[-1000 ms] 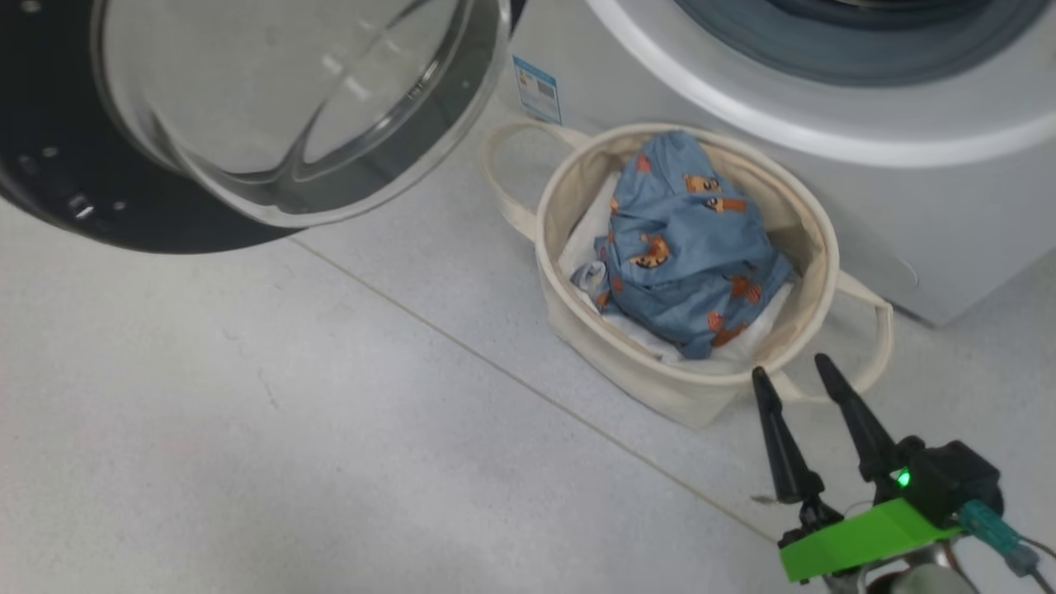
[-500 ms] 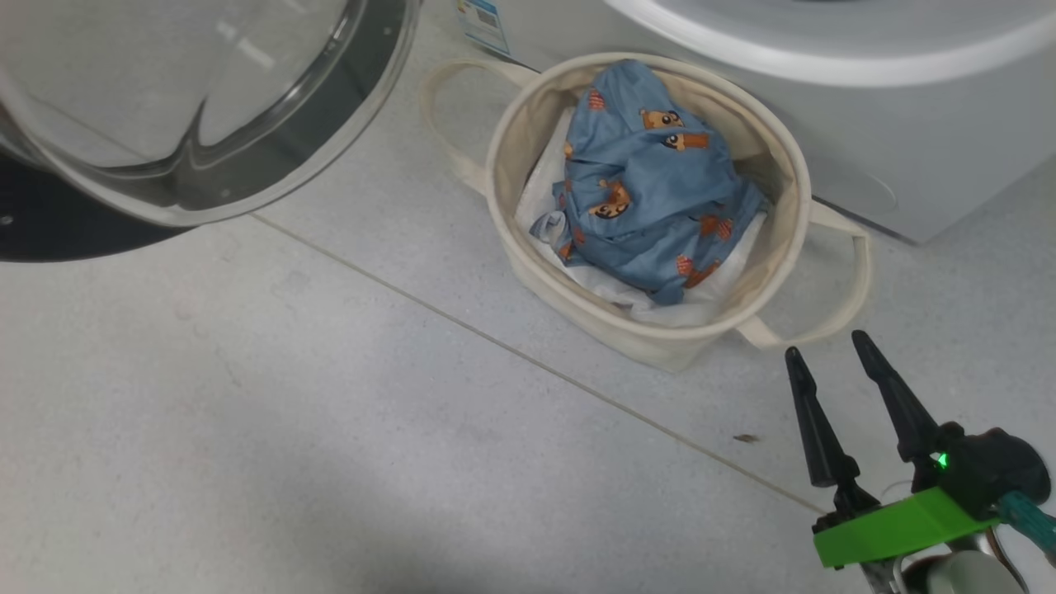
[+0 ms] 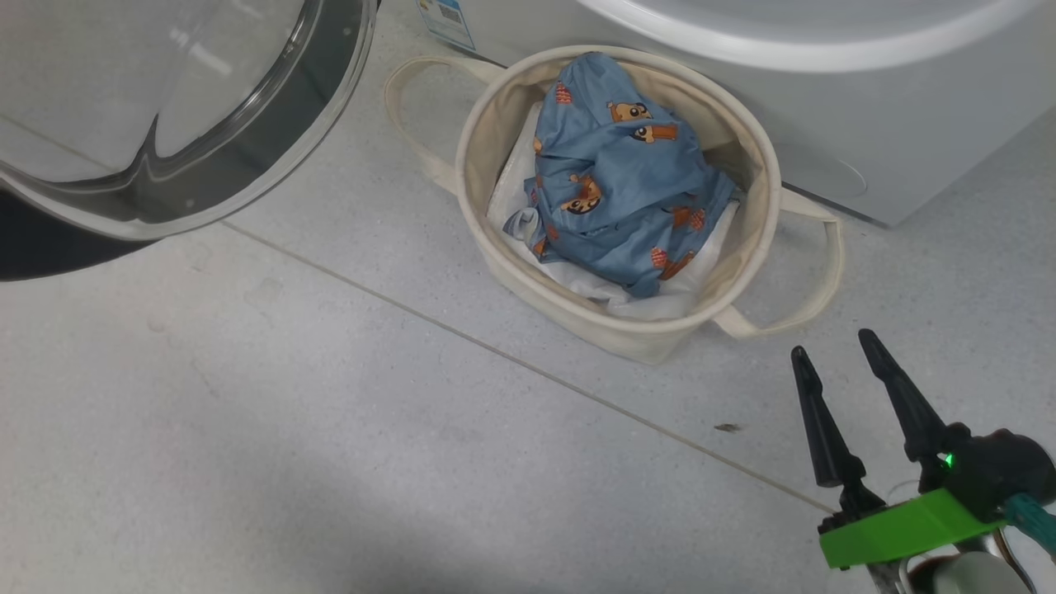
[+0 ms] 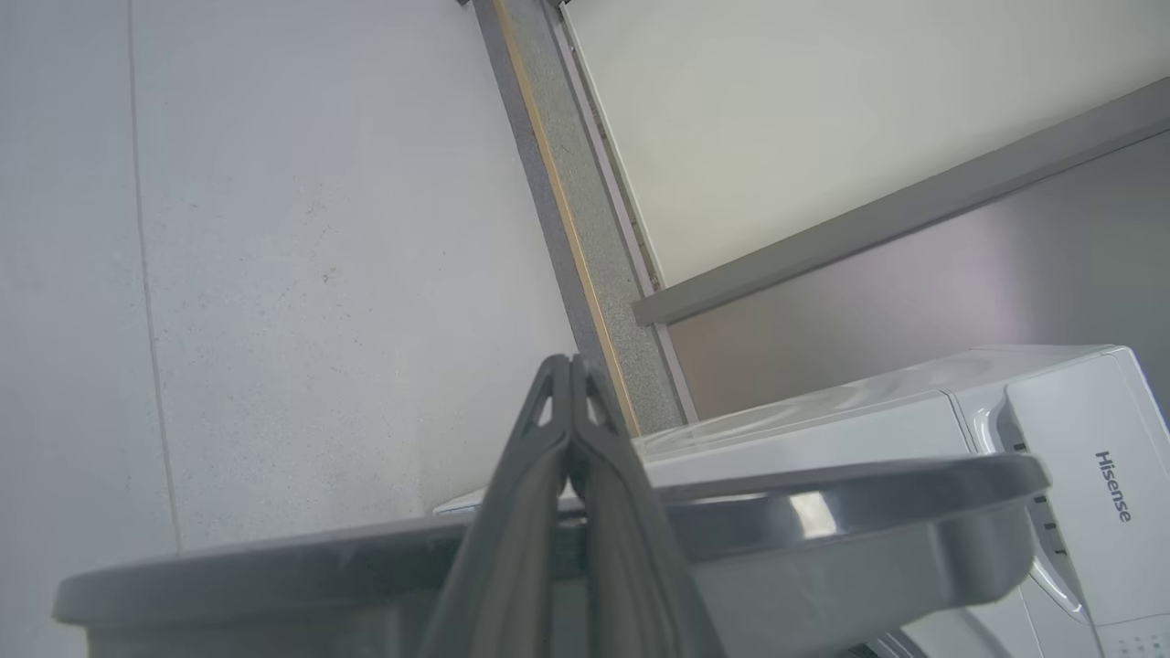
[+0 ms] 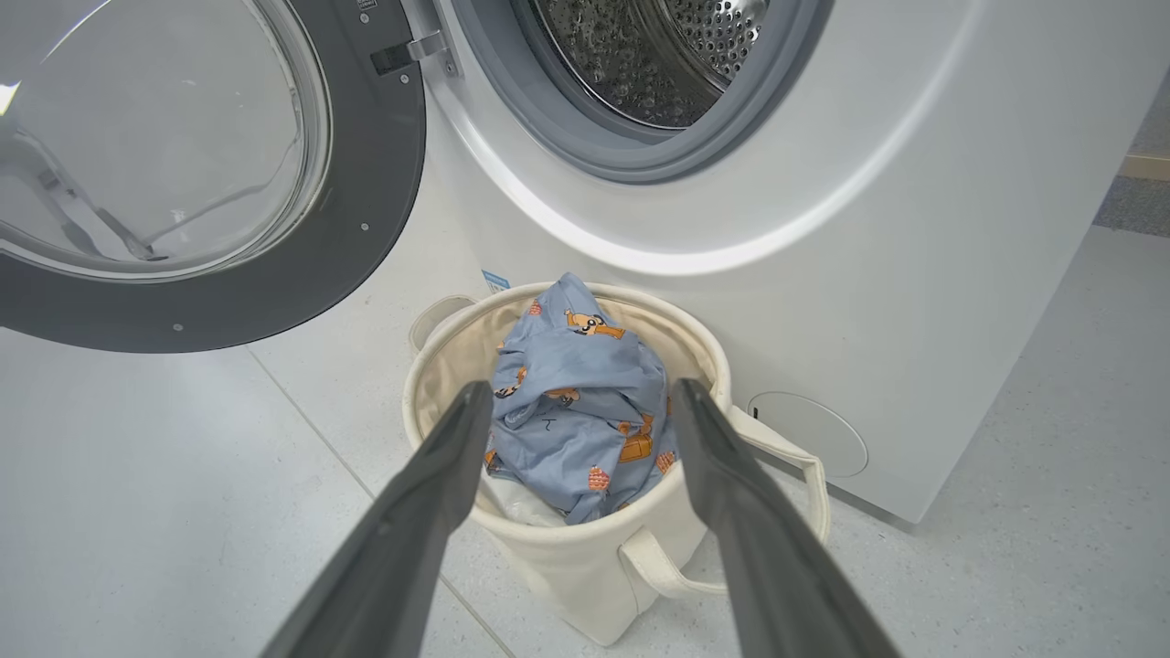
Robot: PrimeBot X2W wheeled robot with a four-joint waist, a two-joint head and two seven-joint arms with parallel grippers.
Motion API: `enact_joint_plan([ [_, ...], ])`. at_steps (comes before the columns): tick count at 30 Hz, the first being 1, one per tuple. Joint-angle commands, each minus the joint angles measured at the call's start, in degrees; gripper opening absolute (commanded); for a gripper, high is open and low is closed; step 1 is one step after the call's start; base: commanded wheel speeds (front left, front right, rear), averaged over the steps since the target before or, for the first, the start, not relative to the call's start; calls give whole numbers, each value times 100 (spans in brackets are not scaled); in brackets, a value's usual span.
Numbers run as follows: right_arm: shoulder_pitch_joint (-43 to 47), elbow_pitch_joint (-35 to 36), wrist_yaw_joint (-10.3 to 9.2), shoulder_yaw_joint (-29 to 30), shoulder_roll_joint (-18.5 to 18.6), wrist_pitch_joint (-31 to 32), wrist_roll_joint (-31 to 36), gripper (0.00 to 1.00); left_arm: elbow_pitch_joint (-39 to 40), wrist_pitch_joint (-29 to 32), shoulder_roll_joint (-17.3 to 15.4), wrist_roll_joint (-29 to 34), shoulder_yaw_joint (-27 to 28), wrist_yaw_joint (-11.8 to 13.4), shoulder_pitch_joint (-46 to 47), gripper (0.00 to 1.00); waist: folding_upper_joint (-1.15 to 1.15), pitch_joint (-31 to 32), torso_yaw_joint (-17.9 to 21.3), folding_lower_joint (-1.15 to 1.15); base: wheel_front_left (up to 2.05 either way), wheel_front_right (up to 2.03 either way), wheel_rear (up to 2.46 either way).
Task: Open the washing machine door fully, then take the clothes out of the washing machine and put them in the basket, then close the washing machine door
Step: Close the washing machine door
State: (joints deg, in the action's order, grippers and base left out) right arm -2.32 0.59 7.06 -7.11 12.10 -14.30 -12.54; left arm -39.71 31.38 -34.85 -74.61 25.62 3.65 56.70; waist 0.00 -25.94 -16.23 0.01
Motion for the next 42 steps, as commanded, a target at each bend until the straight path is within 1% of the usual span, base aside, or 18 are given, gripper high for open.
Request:
enact_joint_plan([
  [1,88,210,43,-138,75,-70,44,100,202,187,-427,-112,107,74,58,0,0,-8,-20,-1,0,0,0],
  [7,92,241,43,-158,95,-70,61,100,433,783,-316,-275,-3,347,-140,0,0,-21,-68,-1,0,0,0],
  [13,75,161,43,-183,28,-70,48,100,833,1337,-209,-599,130,864,-359,0,0,74,-134,-1,0,0,0],
  [16,36,118,43,-210,-18,-70,45,100,1202,1622,-164,-608,7,983,-579,0,0,138,-170,-1,0,0,0],
  [19,-22,99,43,-196,-54,-70,30,100,1721,1943,-220,-393,-371,957,-929,0,0,204,-178,-1,0,0,0],
  [20,-22,99,43,-196,-54,-70,30,100,1721,1943,-220,-393,-371,957,-929,0,0,204,-178,-1,0,0,0],
  [26,-59,41,43,-18,-96,-70,88,100,2812,2503,-123,-259,-924,1057,-1450,0,0,360,-240,-1,0,0,0],
  [29,-91,107,43,110,-119,-70,88,100,3235,2634,5,-297,-1061,1070,-1617,0,0,454,-188,-1,0,0,0],
  [35,-183,218,43,459,-202,-70,82,100,4191,2969,192,-333,-1437,1005,-2115,0,0,608,19,-1,0,0,0],
  [42,-214,136,43,415,-517,-70,15,100,5022,3066,568,-350,-1866,917,-2611,0,0,882,333,-1,0,0,0],
])
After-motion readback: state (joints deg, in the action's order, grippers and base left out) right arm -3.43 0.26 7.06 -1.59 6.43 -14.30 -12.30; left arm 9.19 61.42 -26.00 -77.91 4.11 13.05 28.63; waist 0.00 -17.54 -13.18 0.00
